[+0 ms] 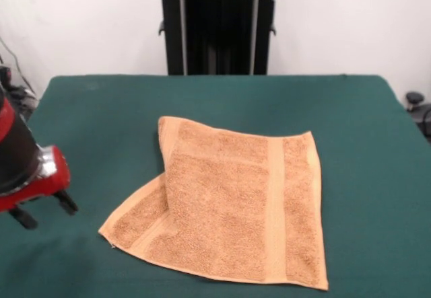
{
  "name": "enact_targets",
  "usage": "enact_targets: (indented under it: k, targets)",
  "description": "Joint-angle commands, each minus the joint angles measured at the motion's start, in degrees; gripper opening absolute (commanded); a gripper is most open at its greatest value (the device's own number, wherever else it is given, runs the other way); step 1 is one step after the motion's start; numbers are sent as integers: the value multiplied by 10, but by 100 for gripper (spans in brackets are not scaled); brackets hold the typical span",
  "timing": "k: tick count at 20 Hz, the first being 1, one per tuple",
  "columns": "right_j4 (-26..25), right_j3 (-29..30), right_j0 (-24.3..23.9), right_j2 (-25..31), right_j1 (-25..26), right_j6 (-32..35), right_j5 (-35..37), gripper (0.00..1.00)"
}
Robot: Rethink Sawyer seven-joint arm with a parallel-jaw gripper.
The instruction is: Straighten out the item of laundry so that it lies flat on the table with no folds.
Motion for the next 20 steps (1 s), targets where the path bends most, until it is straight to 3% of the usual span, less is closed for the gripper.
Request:
enact_targets:
  k: [1,20]
  targets:
    - [-9,146,27,-53,-40,82,-80,100]
    - [39,260,63,-115,-102,169,-161,100]
